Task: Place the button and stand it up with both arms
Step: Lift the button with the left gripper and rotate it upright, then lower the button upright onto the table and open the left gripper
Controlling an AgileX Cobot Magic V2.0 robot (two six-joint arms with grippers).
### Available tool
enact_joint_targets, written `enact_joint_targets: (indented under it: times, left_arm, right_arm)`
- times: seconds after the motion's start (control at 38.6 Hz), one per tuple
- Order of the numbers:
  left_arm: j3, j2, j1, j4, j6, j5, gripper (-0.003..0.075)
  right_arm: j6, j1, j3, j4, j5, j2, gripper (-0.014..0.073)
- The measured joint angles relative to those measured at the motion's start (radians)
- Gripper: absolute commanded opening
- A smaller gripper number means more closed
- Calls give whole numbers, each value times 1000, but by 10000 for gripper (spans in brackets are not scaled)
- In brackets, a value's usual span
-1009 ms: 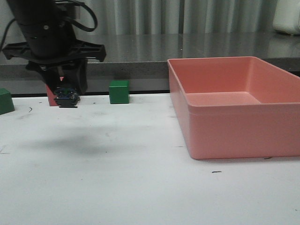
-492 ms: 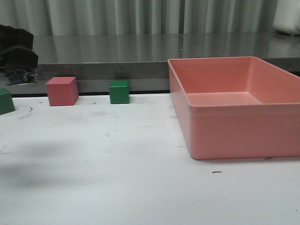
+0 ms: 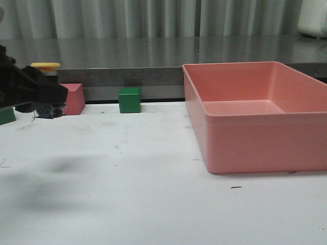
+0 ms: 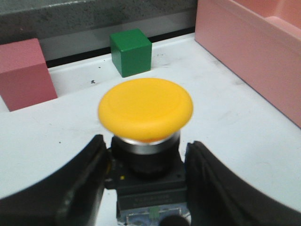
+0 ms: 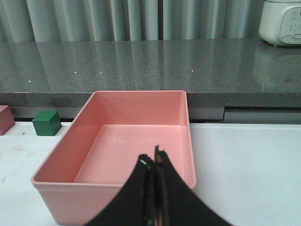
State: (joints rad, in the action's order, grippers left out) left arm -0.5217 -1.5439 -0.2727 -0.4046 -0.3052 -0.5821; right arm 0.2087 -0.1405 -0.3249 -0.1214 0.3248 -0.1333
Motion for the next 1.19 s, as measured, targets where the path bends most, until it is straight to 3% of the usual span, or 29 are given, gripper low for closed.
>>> enact_joint_targets:
  times: [0.41,0.62,0.85,1.19]
  left_arm:
    - [0,-271,0,14,166,-360,169]
    - [-4,-399,0,40,185,-512,169]
    - [-6,-478,0,47,223,-540,174]
    - [-8,-484,0,52,262,-542,265]
  right_arm:
    - [0,0,0,0,0,0,-70]
    - [0,0,0,0,0,0,-70]
    - [0,0,0,0,0,0,-70]
    - [0,0,0,0,0,0,-70]
